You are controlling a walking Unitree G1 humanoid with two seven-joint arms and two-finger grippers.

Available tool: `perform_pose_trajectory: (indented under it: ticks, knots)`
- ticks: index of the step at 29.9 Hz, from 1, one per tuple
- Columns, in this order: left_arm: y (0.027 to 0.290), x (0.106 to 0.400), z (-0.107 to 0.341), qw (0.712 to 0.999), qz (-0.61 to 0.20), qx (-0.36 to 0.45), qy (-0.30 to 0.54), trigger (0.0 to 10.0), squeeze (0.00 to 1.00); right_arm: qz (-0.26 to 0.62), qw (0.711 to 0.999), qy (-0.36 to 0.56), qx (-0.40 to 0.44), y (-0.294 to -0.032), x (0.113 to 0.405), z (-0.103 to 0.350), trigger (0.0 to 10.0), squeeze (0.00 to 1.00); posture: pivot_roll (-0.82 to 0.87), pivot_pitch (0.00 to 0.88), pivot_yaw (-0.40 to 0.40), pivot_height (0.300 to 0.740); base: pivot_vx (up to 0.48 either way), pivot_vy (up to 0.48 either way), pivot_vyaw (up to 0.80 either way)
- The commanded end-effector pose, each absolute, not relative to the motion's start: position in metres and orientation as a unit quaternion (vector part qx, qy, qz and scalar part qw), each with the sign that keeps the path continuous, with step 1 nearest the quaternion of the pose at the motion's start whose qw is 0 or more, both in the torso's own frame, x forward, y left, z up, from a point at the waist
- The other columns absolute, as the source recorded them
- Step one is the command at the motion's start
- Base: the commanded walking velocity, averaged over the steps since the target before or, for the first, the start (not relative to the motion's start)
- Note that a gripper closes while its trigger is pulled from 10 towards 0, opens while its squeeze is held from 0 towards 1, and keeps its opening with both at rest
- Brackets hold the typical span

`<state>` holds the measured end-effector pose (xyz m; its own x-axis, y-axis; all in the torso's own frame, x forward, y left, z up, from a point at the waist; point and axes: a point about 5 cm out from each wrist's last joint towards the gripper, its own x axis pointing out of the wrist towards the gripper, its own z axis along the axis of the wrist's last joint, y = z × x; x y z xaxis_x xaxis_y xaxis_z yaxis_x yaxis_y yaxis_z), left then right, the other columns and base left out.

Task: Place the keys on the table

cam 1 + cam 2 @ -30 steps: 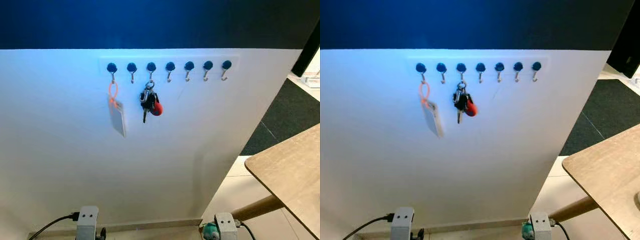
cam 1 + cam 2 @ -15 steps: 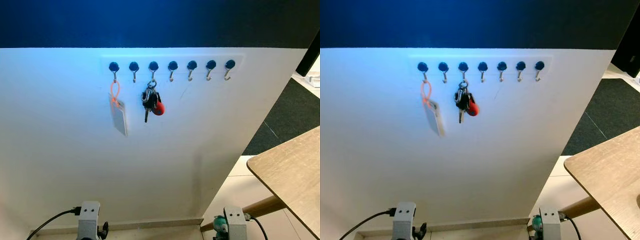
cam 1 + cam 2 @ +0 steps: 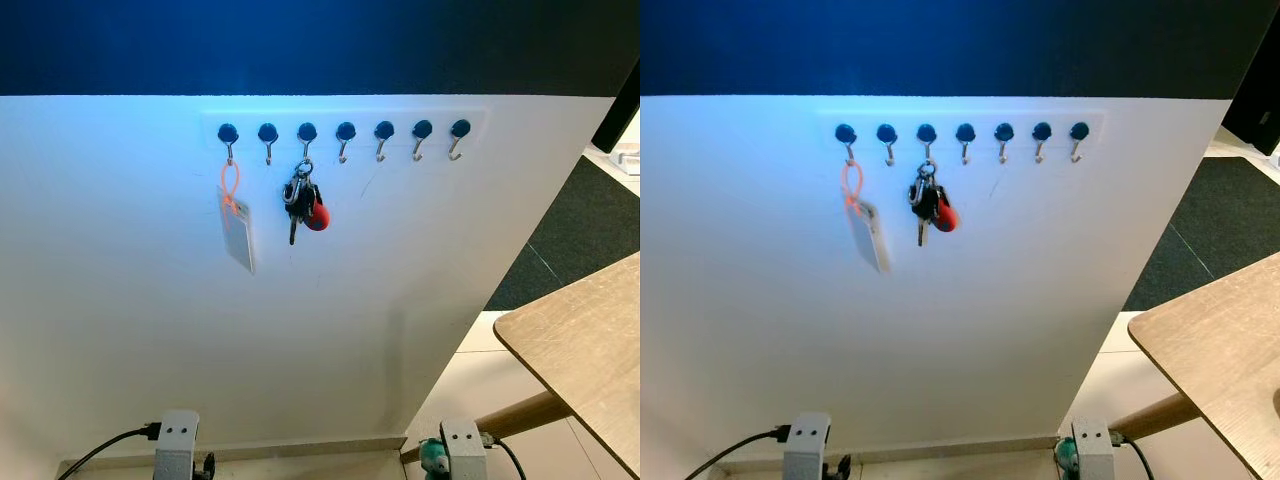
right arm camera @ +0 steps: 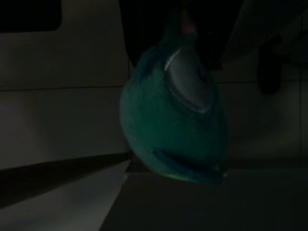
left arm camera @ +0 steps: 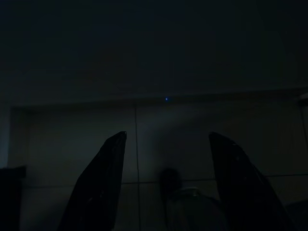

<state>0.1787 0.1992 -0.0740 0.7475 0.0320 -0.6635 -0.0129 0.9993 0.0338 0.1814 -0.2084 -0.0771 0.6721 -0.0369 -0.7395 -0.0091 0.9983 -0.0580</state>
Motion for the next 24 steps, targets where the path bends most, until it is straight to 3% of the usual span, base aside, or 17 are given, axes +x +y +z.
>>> perform_pose_trajectory:
  ticks: [1,24]
  knots:
    - [0.2,0.171,-0.078,0.93,0.016,0.015,0.368,10.0,0.0,-0.001,0.911,0.411,-0.032,-0.207,0.179,-0.079,10.0,0.0,0.01,0.046,-0.028,0.74,0.0,0.0,0.0]
    - [0.205,0.15,-0.087,0.919,0.03,0.013,0.392,10.0,0.0,0.009,0.904,0.426,-0.037,-0.203,0.172,-0.083,10.0,0.0,0.05,0.047,-0.052,0.74,0.0,0.0,0.0]
